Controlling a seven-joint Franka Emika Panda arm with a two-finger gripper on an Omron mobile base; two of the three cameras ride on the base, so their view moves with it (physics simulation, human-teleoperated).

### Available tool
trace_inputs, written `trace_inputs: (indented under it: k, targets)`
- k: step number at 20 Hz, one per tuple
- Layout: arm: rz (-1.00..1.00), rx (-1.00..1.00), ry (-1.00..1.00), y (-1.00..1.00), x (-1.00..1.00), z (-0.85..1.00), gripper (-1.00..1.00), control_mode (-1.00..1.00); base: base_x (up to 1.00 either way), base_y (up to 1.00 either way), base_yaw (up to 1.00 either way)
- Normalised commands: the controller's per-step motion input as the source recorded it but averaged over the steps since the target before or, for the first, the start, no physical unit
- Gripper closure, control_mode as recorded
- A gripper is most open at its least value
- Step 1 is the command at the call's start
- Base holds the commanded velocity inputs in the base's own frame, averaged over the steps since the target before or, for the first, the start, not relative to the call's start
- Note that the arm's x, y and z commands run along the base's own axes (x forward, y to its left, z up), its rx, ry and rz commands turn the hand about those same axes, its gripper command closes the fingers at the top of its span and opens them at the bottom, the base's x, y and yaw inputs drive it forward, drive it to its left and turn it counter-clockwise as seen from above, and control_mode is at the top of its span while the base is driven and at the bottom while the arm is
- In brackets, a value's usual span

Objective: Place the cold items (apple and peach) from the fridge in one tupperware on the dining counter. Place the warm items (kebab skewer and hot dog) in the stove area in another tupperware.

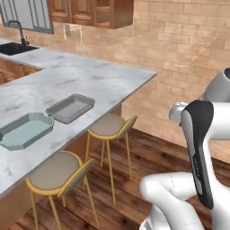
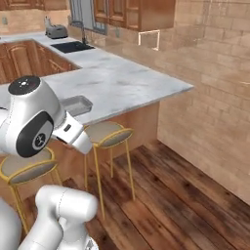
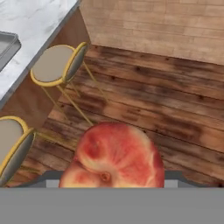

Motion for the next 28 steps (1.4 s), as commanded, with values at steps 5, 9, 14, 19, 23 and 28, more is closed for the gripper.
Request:
trace_inputs:
  k: [5, 9, 14, 19, 23, 28]
  targets:
    - [0.0, 0.0, 0.0, 0.0, 0.0, 0.0, 1.0, 1.0, 0.98, -0.19, 0.47]
    - [0.0, 0.0, 0.0, 0.0, 0.0, 0.0, 1.0, 1.0, 0.81, -0.15, 0.47]
    - [0.0, 0.0, 0.0, 0.0, 0.0, 0.0, 1.0, 1.0, 0.61, -0.28, 0.48]
    - [0.0, 0.0, 0.0, 0.0, 0.0, 0.0, 1.0, 1.0, 0.46, -0.33, 0.53]
    - [0.0, 0.0, 0.0, 0.0, 0.0, 0.0, 1.0, 1.0, 0.49, -0.37, 0.53]
    - [0.0, 0.0, 0.0, 0.0, 0.0, 0.0, 1.0, 1.0, 0.69, -0.43, 0.49]
